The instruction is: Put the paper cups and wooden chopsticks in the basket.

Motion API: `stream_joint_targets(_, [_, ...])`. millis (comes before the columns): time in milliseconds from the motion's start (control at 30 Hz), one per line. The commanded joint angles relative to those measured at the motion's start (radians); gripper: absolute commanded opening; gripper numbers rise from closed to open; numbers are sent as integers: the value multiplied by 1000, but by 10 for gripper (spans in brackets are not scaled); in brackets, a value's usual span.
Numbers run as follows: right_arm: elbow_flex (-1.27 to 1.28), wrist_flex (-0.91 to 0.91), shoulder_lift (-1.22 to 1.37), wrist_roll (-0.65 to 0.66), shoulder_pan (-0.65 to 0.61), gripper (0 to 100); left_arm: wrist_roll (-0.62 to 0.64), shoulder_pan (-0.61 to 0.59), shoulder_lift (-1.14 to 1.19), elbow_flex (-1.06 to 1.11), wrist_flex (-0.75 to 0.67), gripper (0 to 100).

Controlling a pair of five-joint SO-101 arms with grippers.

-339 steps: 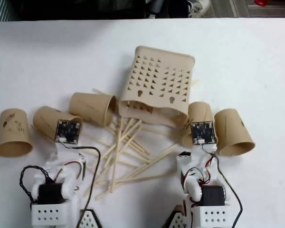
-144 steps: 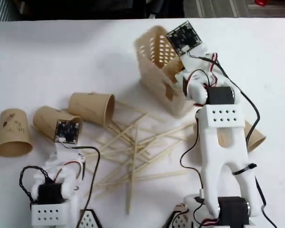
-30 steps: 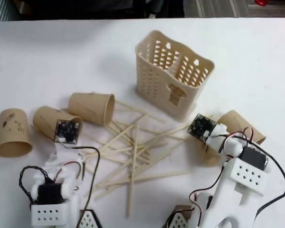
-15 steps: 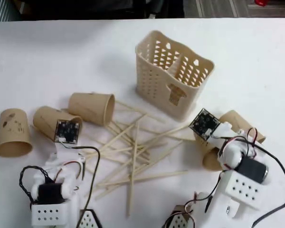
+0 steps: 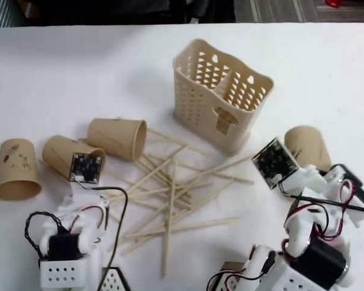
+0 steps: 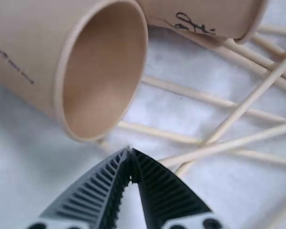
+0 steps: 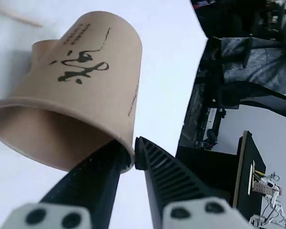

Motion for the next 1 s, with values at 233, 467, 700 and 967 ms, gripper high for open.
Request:
stream_joint_targets(233, [-454, 76, 312, -305, -44, 19, -8, -5, 5, -3, 5, 25])
stream_joint_targets(467, [-858, 285, 668, -499, -177, 19, -8, -5, 5, -3, 5, 25])
stream_joint_targets(700, [-1194, 429, 947, -677, -318, 19, -8, -5, 5, -3, 5, 25])
stream_joint_targets(967, [-1289, 429, 1067, -773, -383, 19, -8, -5, 5, -3, 5, 25])
